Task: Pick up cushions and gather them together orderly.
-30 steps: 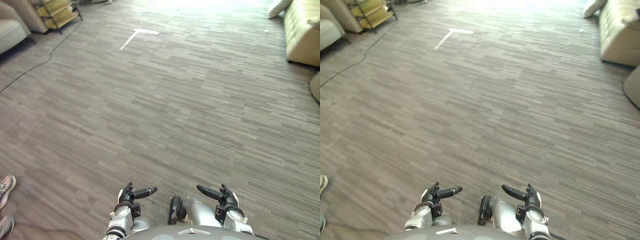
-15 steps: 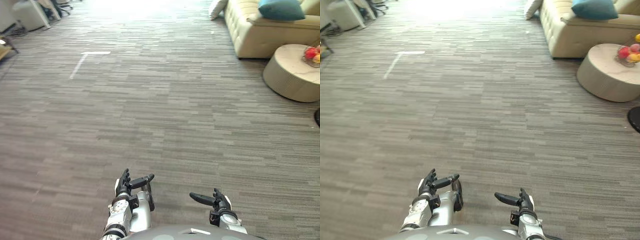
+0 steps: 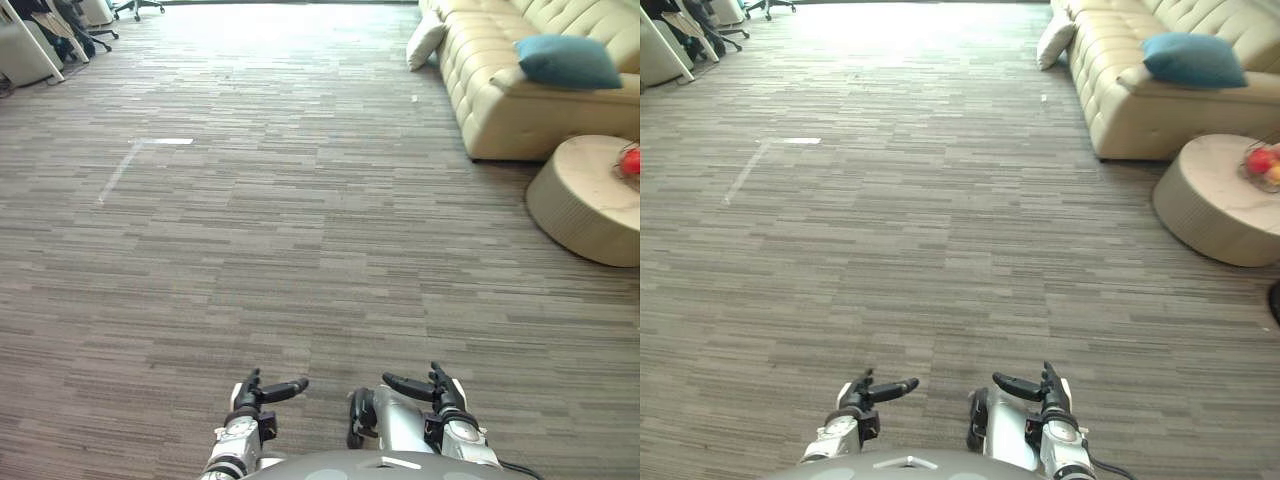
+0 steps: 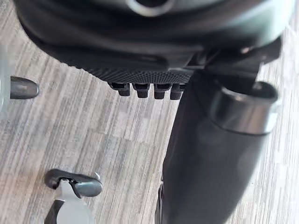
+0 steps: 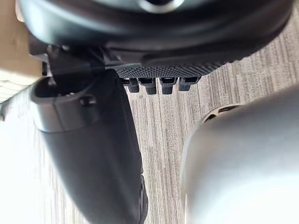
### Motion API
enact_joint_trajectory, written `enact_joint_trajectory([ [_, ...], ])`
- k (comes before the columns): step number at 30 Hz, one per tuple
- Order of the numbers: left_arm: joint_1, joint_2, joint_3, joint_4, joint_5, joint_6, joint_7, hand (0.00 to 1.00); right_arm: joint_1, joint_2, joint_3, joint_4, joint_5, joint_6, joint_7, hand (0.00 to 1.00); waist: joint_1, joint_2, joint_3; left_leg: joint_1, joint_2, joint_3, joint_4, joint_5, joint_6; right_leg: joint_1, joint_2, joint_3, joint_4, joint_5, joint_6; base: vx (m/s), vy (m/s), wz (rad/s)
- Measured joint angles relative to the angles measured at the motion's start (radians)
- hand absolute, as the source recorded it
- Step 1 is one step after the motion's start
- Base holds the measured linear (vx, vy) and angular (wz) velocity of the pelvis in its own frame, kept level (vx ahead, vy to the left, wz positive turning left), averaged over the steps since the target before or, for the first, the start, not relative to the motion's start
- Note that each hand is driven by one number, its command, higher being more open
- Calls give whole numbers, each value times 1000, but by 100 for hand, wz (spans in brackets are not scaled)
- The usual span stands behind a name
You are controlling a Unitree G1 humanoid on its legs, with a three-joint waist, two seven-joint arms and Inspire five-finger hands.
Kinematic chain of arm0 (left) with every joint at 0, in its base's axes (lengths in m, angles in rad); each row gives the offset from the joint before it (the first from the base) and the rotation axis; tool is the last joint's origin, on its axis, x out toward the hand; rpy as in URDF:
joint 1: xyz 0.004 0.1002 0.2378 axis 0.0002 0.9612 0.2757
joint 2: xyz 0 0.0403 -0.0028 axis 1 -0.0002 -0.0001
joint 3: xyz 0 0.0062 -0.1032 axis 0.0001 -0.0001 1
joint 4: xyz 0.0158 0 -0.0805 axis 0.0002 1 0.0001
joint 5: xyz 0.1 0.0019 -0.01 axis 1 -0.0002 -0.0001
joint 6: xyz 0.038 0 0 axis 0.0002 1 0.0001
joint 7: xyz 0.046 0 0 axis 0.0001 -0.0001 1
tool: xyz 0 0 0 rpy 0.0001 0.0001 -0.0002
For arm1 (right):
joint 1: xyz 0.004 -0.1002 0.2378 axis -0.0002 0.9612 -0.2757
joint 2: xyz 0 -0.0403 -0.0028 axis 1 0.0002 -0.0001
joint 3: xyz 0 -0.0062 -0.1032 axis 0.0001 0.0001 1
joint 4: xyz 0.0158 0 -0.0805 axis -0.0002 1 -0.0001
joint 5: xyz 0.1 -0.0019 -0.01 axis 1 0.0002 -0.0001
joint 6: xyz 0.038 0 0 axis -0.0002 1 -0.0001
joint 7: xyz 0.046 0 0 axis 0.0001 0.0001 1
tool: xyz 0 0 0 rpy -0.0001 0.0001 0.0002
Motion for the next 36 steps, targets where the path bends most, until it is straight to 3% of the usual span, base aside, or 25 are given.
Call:
enact_joint_trajectory([
  [1,0,-8,0,-10,1,2,-4,100,9,-4,9,-1,0,3,1,100,-3,7,-1,-75,12,-44,193,26,-90,59,17,-22,-45,-7,2,589,-232,47],
  [2,6,-15,2,-36,1,0,-6,100,16,-10,26,1,-1,6,1,100,3,15,-2,-166,28,-52,424,40,-122,128,45,-31,-107,-6,2,356,-107,23],
  [3,9,-16,6,-47,1,-2,-5,100,15,-12,32,3,-1,6,1,100,4,18,-1,-202,34,-42,503,40,-121,158,55,-33,-130,-6,2,413,-100,3],
  [4,12,-17,22,-61,1,-3,-6,100,13,-17,52,8,0,7,1,100,6,20,3,-268,52,-10,620,34,-106,220,75,-39,-185,-6,2,432,-76,3],
  [5,12,-17,36,-78,0,-2,-4,100,17,-18,67,18,0,8,-1,100,9,14,6,-349,58,31,656,13,-60,292,86,-45,-248,-6,3,415,-71,3],
  [7,8,-19,39,-96,-1,-5,-5,100,17,-19,66,27,1,16,-3,100,22,13,11,-417,59,82,587,-25,8,358,88,-45,-306,-1,11,336,-32,-4],
  [8,8,-19,40,-102,-1,-20,-6,100,19,-19,68,28,1,23,-5,100,34,13,14,-464,56,122,445,-47,46,417,87,-42,-357,2,22,280,-6,-10],
  [11,6,-19,48,-117,-2,-36,-9,100,16,-14,72,28,2,24,-6,100,52,11,17,-508,53,132,166,-26,63,476,84,-27,-399,-7,48,385,81,-19],
  [14,4,-20,78,-128,-25,-54,-10,100,15,-14,101,31,2,24,-20,100,57,4,20,-545,46,108,-86,54,58,525,54,24,-408,-66,109,503,250,-46],
  [15,4,-20,84,-128,-33,-55,-10,100,14,-16,99,39,2,24,-23,100,59,6,21,-545,51,114,-104,79,69,553,41,49,-407,-93,133,555,318,-74],
  [16,2,-20,104,-139,-33,-56,-10,100,19,-4,95,47,2,28,-27,100,72,-16,15,-548,39,134,-46,160,84,582,6,76,-411,-111,160,584,342,-62],
  [18,0,-17,119,-138,-33,-54,-5,100,37,14,73,47,0,27,-25,100,83,-36,-6,-552,25,166,36,195,110,567,-46,130,-349,-107,184,621,396,-45],
  [19,-7,-1,117,-134,-33,-42,-2,100,49,33,49,45,2,28,-24,100,83,-73,-16,-539,-15,189,65,138,122,513,-106,159,-213,-94,203,734,481,-20],
  [20,-9,5,117,-132,-33,-37,1,100,49,43,36,45,2,29,-22,100,83,-85,-18,-532,-33,197,71,120,130,473,-131,177,-123,-72,212,601,381,14],
  [21,-24,15,116,-109,-32,-27,8,100,46,47,28,39,-1,28,-15,100,77,-99,-13,-491,-70,202,66,75,147,389,-170,197,88,44,181,711,430,31],
  [22,-35,33,113,-70,-32,-7,18,100,43,41,26,39,-2,26,-13,100,67,-101,-6,-414,-104,192,33,38,160,306,-203,204,288,195,181,585,329,34],
  [24,-26,45,113,-52,-33,0,33,100,42,35,26,36,-2,19,-10,100,61,-93,-1,-331,-121,187,-10,17,165,254,-205,200,395,160,181,507,222,13],
  [26,3,48,107,-52,-33,1,40,100,46,16,32,13,-2,2,-6,100,51,-63,-1,-191,-123,179,-111,0,165,145,-158,152,443,93,168,545,175,4],
  [28,6,52,87,-28,-32,2,38,100,43,8,31,-4,-1,-10,-11,100,41,-46,3,-84,-118,158,-201,2,162,39,-97,71,329,29,102,541,65,32],
  [29,4,53,82,-23,-32,3,36,100,41,8,27,-5,-1,-12,-11,100,36,-46,3,-63,-118,155,-220,2,162,14,-84,51,280,25,97,651,-5,54],
  [32,1,49,57,-7,-31,8,34,100,20,14,17,-12,2,-14,-9,100,15,-54,7,39,-117,128,-302,-5,160,-73,-33,-13,-71,81,107,528,-122,58],
  [33,3,39,55,-2,-28,8,29,100,12,15,15,-13,4,-14,-6,100,-5,-55,12,87,-112,101,-334,-25,137,-62,-31,-25,-159,238,64,718,-223,71],
  [34,-2,33,56,8,-23,8,24,100,8,14,10,-10,2,-14,-5,100,-5,-43,15,113,-102,88,-342,-32,126,-42,-18,-42,-143,210,13,704,-249,71],
  [35,-5,19,45,2,-20,6,8,100,6,17,-17,-7,-1,-16,-4,100,5,-35,18,122,-100,84,-325,-5,118,-52,-39,-45,-46,105,17,686,-252,33],
  [36,-4,11,30,2,-20,6,5,100,6,19,-32,-9,1,-12,-2,100,1,-33,16,126,-99,83,-308,-2,115,-50,-47,-45,-11,66,14,544,-236,27],
])
